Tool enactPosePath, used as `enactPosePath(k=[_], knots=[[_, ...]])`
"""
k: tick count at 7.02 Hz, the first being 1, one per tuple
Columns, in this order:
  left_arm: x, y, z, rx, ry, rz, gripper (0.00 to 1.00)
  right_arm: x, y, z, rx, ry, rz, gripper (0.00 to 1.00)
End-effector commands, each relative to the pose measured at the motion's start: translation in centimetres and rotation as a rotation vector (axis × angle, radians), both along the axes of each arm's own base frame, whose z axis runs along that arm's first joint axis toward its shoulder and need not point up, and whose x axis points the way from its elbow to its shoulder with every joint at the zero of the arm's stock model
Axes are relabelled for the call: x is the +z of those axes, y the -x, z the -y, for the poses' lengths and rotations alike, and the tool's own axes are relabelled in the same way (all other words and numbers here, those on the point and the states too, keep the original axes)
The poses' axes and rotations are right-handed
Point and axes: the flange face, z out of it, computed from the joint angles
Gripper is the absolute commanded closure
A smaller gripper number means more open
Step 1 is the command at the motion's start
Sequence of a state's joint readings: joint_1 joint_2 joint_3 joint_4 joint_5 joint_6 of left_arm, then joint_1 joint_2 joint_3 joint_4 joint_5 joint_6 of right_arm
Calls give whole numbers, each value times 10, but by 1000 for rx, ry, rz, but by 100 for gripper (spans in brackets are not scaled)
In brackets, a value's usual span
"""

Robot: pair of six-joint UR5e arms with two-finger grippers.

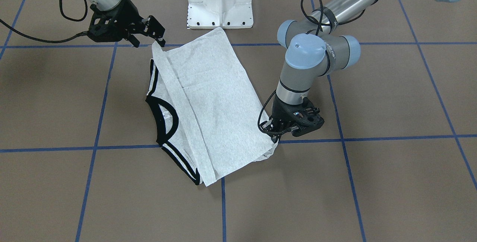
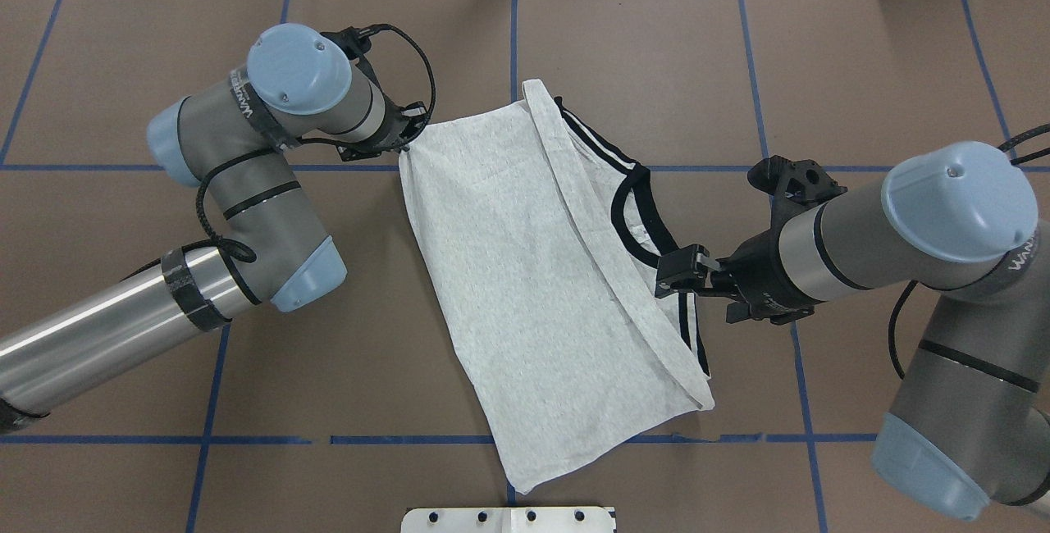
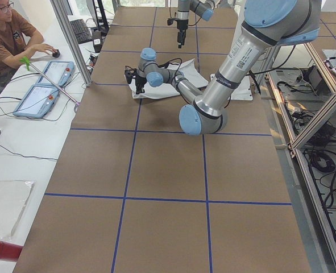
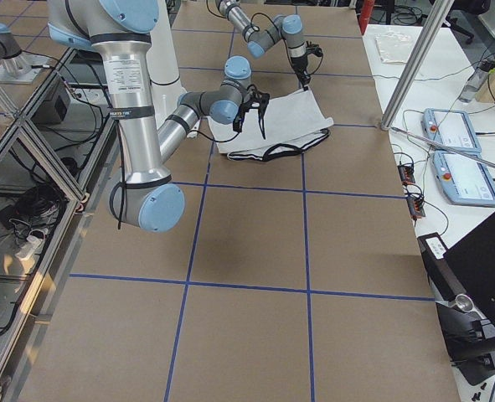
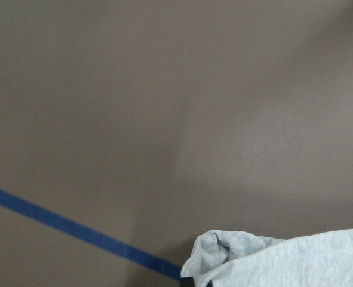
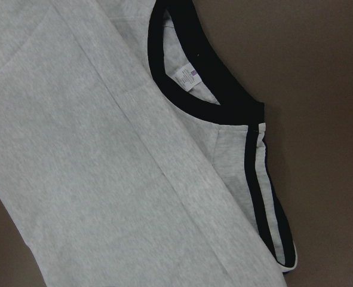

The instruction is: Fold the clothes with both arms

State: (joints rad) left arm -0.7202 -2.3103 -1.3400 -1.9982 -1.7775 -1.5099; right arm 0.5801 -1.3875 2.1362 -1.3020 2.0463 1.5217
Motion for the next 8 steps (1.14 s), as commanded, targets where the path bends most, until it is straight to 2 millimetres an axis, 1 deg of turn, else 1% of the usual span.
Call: enactPosePath(k=[1,2,3,4,6,7,8], knots=[[-16,-15,46,-37,-86,-9,100,1,1,0,0,1,-2,0],[-24,-26,61,-67,-117,-7,100,0,1,0,-2,1,0,0],[-24,-35,76,-94,-180,4,100,0,0,0,-2,0,1,0],[-13,-39,84,-111,-235,-6,100,-3,1,0,-3,-3,6,0],[-10,-40,87,-110,-265,1,100,-7,3,1,-1,-7,12,0],[-10,-37,90,-135,-277,13,11,-7,3,1,-1,-9,12,0],[-13,-36,91,-140,-290,18,0,-7,3,1,3,-11,11,0]])
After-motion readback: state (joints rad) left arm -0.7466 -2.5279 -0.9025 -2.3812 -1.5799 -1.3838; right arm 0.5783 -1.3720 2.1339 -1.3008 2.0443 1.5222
